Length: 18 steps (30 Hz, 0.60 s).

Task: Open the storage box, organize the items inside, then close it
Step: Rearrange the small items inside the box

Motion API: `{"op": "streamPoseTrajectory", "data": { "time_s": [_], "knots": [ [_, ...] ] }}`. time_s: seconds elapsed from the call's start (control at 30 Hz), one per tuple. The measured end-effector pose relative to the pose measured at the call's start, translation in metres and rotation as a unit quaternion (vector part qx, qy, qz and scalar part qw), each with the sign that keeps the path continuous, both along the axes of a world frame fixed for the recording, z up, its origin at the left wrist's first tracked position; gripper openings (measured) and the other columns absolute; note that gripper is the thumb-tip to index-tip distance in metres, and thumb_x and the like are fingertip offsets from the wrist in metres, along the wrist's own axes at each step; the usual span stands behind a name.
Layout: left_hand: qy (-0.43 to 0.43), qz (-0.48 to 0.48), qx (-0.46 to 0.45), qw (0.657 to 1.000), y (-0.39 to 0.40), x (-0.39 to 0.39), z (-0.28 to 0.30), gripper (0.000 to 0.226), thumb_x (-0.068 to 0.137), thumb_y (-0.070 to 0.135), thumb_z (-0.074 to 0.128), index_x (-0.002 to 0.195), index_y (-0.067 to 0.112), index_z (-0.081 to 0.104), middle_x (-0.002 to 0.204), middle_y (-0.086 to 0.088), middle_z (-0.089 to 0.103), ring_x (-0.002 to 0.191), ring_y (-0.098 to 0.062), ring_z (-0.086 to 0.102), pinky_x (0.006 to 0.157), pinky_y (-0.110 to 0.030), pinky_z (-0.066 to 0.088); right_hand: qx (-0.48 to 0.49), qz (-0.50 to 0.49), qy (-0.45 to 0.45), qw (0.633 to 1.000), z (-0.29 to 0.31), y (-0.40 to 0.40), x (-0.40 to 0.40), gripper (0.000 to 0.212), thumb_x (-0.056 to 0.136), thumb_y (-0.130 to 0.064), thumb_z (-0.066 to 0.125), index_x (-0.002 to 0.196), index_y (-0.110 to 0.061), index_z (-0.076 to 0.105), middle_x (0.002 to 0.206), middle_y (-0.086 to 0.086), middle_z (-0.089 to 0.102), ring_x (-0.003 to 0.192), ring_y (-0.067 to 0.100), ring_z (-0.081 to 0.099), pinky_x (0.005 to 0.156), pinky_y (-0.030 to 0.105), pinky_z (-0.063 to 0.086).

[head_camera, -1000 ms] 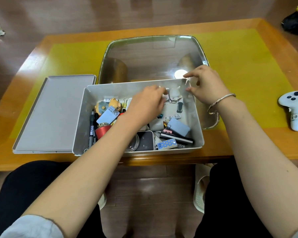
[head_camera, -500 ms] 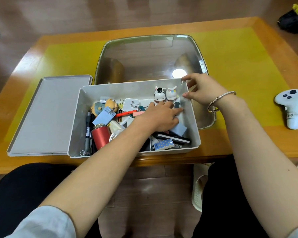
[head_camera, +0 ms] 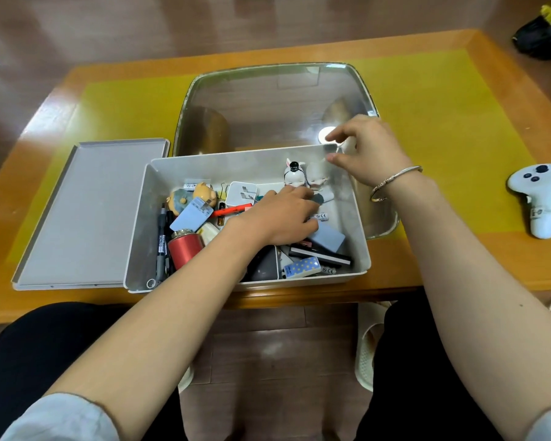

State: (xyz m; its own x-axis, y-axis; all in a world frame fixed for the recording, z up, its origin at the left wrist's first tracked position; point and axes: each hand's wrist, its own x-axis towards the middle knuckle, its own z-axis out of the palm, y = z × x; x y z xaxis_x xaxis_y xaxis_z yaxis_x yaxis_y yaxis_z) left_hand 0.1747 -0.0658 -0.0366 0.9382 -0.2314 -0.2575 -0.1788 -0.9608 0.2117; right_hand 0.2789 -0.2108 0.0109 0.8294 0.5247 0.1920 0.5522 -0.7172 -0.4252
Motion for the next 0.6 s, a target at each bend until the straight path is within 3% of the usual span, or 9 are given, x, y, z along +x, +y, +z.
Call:
{"op": "streamPoseTrajectory", "data": {
  "time_s": [0.17, 0.3, 0.4, 0.6],
  "knots": [
    [-0.151, -0.002, -0.029, 0.988, 0.004, -0.002, 0.010, 0.029, 0.094, 0.025, 0.044, 0.113, 0.015, 0.064, 0.114, -0.007, 0.057, 0.107, -0.028, 0.050, 0.082, -0.042, 0.043, -0.100, 0.010, -0.052, 0.994, -0.008, 0.014, -0.006, 0.022, 0.085, -0.036, 0.064, 0.106, -0.030, 0.069, 0.110, -0.006, 0.067, 0.111, 0.024, 0.044, 0.092, 0.035, 0.028],
    [-0.251, 0.114, -0.043, 0.960, 0.009, 0.004, 0.016, 0.022, 0.093, 0.024, 0.046, 0.109, 0.013, 0.057, 0.105, -0.006, 0.060, 0.102, -0.028, 0.051, 0.075, -0.039, 0.038, -0.170, -0.007, -0.071, 0.983, -0.012, 0.020, -0.009, 0.025, 0.086, -0.036, 0.063, 0.110, -0.032, 0.067, 0.109, -0.003, 0.068, 0.114, 0.026, 0.042, 0.091, 0.038, 0.029],
    [-0.256, 0.181, -0.021, 0.949, 0.018, 0.011, 0.013, 0.027, 0.093, 0.029, 0.050, 0.117, 0.016, 0.050, 0.108, -0.005, 0.059, 0.104, -0.028, 0.050, 0.075, -0.038, 0.040, -0.176, -0.026, -0.072, 0.981, -0.014, 0.022, -0.009, 0.019, 0.087, -0.030, 0.062, 0.104, -0.030, 0.070, 0.102, 0.001, 0.068, 0.114, 0.028, 0.042, 0.093, 0.038, 0.030],
    [-0.227, 0.187, -0.003, 0.956, 0.018, 0.019, 0.002, 0.035, 0.091, 0.033, 0.057, 0.122, 0.019, 0.048, 0.106, -0.008, 0.064, 0.102, -0.033, 0.055, 0.069, -0.034, 0.034, -0.132, -0.026, -0.056, 0.989, -0.011, 0.018, -0.004, 0.015, 0.086, -0.029, 0.064, 0.098, -0.030, 0.072, 0.094, 0.005, 0.069, 0.110, 0.027, 0.046, 0.092, 0.037, 0.029]
  ]
}}
